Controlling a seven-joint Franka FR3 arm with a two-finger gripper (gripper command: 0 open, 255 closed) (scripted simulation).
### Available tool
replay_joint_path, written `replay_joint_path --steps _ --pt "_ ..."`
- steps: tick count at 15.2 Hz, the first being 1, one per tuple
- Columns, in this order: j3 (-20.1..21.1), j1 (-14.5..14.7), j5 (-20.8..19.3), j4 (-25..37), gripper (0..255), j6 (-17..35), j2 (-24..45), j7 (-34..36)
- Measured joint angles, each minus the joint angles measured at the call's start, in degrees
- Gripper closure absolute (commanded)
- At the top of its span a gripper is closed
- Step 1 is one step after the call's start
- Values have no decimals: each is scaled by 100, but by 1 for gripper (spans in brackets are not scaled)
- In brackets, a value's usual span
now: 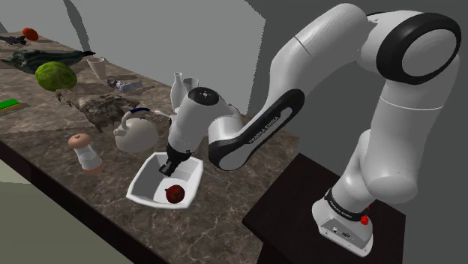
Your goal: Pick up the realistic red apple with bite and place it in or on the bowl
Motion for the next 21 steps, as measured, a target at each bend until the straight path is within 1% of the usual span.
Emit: replay_joint_path --steps 3,4,5,6,9,12,13,15,21 --pt "113 -87 199 38 255 -186 -158 -165" --pt "114 -86 199 39 0 -187 -160 -165" --pt "114 -86 199 38 0 -187 -160 -165" --pt "128 -94 297 131 0 -307 -57 -123" --pt "216 -195 888 600 0 -1032 427 45" --pt "241 -279 1440 1181 0 -1797 1074 342" --pt "235 -288 1518 1257 0 -1883 1211 402" --pt "213 -248 1544 1353 0 -1897 1403 490" --pt "134 -155 1465 1375 0 -1644 1718 577"
